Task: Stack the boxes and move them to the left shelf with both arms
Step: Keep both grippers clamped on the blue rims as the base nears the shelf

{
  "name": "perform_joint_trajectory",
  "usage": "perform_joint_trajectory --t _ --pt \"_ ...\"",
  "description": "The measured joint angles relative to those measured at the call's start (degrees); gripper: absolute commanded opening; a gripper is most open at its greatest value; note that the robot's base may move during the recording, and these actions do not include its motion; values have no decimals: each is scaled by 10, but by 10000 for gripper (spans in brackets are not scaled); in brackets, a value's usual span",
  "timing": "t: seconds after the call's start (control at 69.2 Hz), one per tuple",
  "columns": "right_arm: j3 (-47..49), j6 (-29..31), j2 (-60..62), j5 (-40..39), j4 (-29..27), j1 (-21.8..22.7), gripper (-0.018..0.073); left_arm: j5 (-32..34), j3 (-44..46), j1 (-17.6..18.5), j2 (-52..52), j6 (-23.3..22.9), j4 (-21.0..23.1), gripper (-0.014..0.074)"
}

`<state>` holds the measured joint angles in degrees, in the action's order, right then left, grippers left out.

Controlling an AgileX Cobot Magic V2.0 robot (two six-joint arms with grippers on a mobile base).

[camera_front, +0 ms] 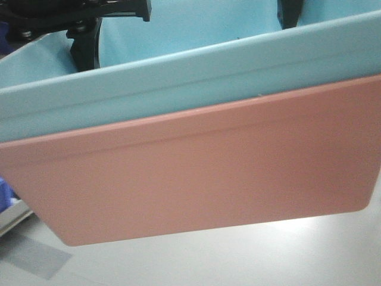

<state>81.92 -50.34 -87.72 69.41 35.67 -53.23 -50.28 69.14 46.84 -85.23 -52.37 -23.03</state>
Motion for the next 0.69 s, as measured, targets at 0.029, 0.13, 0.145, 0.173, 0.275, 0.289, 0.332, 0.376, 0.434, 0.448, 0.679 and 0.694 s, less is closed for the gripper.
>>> perform_joint_trajectory --t 0.029,0.13,0.145,0.173,0.275,0.289,0.332,0.376,0.434,0.448,0.679,0.694 --pt "0 0 0 0 0 0 53 0 0 0 0 0 0 -10" --pt "0 0 0 0 0 0 53 0 0 0 0 0 0 -10" --pt "0 0 0 0 0 0 53 0 0 0 0 0 0 -10" --pt "0 0 0 0 0 0 53 0 0 0 0 0 0 -10" --pt "0 0 0 0 0 0 53 0 0 0 0 0 0 -10" --pt "0 0 0 0 0 0 53 0 0 0 0 0 0 -10" --pt "0 0 0 0 0 0 53 0 0 0 0 0 0 -10" --pt "0 0 0 0 0 0 53 0 0 0 0 0 0 -10" --pt "0 0 0 0 0 0 53 0 0 0 0 0 0 -10" --pt "0 0 0 0 0 0 53 0 0 0 0 0 0 -10" --pt "0 0 0 0 0 0 53 0 0 0 0 0 0 -10" --pt "0 0 0 0 0 0 53 0 0 0 0 0 0 -10"
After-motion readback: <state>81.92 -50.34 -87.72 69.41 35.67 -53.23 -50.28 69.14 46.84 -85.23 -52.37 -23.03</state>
